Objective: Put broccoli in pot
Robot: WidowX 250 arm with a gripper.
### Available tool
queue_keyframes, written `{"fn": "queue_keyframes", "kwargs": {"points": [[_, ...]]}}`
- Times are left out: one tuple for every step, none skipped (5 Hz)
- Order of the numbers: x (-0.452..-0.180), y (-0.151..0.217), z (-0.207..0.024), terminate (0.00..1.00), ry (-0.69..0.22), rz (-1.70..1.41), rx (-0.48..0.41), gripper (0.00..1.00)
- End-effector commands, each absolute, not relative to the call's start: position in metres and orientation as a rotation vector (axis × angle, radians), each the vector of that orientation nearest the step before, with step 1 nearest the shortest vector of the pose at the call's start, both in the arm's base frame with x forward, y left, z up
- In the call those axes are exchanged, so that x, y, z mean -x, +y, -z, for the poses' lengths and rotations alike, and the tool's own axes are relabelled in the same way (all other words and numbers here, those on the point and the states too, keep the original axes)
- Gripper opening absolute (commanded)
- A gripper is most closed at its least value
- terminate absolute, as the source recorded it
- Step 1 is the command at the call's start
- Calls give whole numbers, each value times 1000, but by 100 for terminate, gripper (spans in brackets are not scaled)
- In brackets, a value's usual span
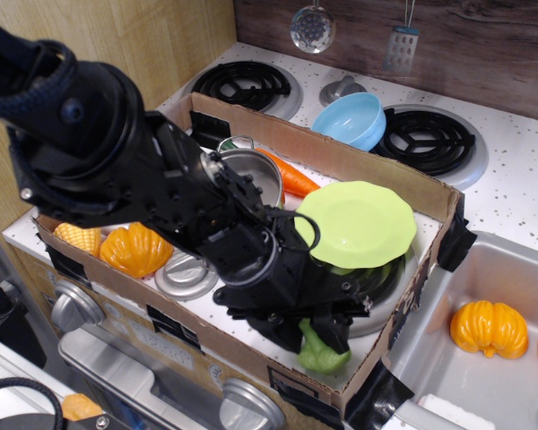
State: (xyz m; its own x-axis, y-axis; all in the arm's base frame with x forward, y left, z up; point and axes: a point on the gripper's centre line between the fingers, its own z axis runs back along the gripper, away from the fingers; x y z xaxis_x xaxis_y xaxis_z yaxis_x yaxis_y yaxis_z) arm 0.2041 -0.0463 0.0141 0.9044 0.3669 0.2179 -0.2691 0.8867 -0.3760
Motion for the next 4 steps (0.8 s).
{"fn": "queue_keyframes", "kwargs": {"points": [[-214,-45,-19,0,-316,-294,338,0],[-217,-43,-26,0,-315,-272,306,0],[-221,-37,-44,0,-313,-264,260,0],[-235,-17,-64,0,-319,-216,218,0]]}}
